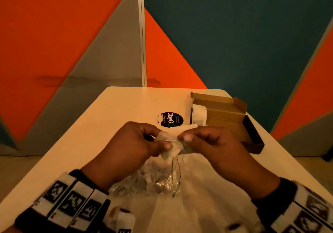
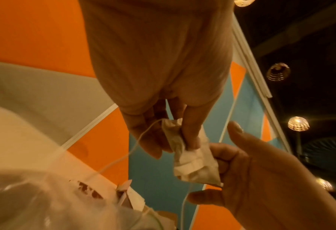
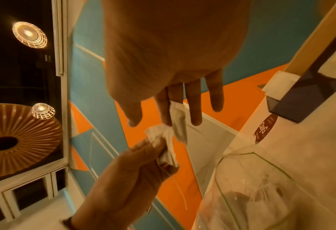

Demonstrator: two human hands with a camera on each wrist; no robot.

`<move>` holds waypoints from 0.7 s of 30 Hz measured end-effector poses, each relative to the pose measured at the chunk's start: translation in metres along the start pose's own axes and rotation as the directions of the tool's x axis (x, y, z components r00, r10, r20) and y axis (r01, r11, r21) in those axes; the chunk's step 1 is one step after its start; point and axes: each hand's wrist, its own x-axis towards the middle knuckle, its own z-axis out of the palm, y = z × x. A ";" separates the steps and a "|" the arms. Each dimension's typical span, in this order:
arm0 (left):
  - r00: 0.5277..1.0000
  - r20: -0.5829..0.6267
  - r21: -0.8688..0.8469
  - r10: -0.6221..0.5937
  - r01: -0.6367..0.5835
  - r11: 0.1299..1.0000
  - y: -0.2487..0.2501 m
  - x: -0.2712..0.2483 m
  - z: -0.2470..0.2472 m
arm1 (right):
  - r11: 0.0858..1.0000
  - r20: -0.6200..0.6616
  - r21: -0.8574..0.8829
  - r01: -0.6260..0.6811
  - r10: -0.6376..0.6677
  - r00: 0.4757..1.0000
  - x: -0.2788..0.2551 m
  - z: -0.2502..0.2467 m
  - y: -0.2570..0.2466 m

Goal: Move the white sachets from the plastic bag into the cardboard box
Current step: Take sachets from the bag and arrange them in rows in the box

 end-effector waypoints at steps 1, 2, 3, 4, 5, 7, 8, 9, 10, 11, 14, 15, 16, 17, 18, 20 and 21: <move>1.000 -0.018 0.101 0.013 -0.011 0.995 0.004 0.000 -0.001 | 0.997 0.009 -0.071 -0.003 0.004 1.000 0.000 0.001 -0.001; 0.999 -0.036 0.206 0.034 -0.026 0.978 0.009 0.000 -0.001 | 0.991 0.007 -0.130 -0.014 0.015 1.000 0.000 0.004 -0.001; 0.997 -0.050 0.307 0.059 -0.041 0.951 0.013 0.001 0.000 | 0.987 0.002 -0.161 -0.026 0.026 1.000 0.002 0.009 -0.001; 0.995 -0.052 0.386 0.084 -0.058 0.921 0.017 0.002 0.001 | 0.985 -0.017 -0.171 -0.026 0.023 1.000 0.003 0.012 0.000; 0.994 -0.043 0.442 0.104 -0.075 0.894 0.020 0.002 0.002 | 0.985 -0.046 -0.170 -0.023 0.016 0.999 0.004 0.015 0.003; 0.993 -0.010 0.502 0.121 -0.100 0.859 0.023 0.004 0.001 | 0.986 -0.089 -0.162 -0.029 0.015 0.996 0.007 0.016 0.007; 0.993 0.011 0.511 0.117 -0.106 0.853 0.024 0.004 0.000 | 0.987 -0.096 -0.157 -0.030 0.015 0.995 0.008 0.016 0.009; 0.994 0.035 0.504 0.107 -0.110 0.857 0.025 0.005 -0.001 | 0.989 -0.096 -0.147 -0.031 0.017 0.995 0.008 0.016 0.011; 0.994 0.058 0.479 0.095 -0.111 0.871 0.026 0.005 -0.003 | 0.991 -0.090 -0.132 -0.034 0.022 0.996 0.007 0.015 0.012; 0.994 0.074 0.444 0.085 -0.109 0.890 0.027 0.005 -0.005 | 0.992 -0.077 -0.120 -0.043 0.034 0.996 0.007 0.015 0.013; 0.992 0.088 0.402 0.089 -0.117 0.908 0.028 0.007 -0.008 | 0.990 -0.057 -0.114 -0.089 0.083 0.995 0.009 0.012 0.017; 0.992 0.088 0.410 0.095 -0.123 0.904 0.028 0.007 -0.009 | 0.987 -0.045 -0.127 -0.094 0.089 0.995 0.010 0.012 0.018; 0.991 0.088 0.413 0.101 -0.128 0.901 0.028 0.008 -0.009 | 0.988 -0.029 -0.126 -0.094 0.091 0.995 0.011 0.011 0.019; 0.991 0.088 0.416 0.105 -0.132 0.900 0.028 0.008 -0.008 | 0.989 -0.009 -0.117 -0.089 0.089 0.996 0.011 0.011 0.018; 0.990 0.090 0.422 0.110 -0.138 0.896 0.028 0.009 -0.008 | 0.992 0.014 -0.094 -0.082 0.083 0.996 0.011 0.012 0.016; 0.987 0.098 0.446 0.128 -0.158 0.881 0.028 0.010 -0.006 | 0.996 0.022 -0.060 -0.061 0.063 0.998 0.010 0.014 0.013; 0.986 0.101 0.458 0.136 -0.168 0.873 0.028 0.010 -0.005 | 0.996 0.010 -0.062 -0.060 0.061 0.998 0.011 0.014 0.013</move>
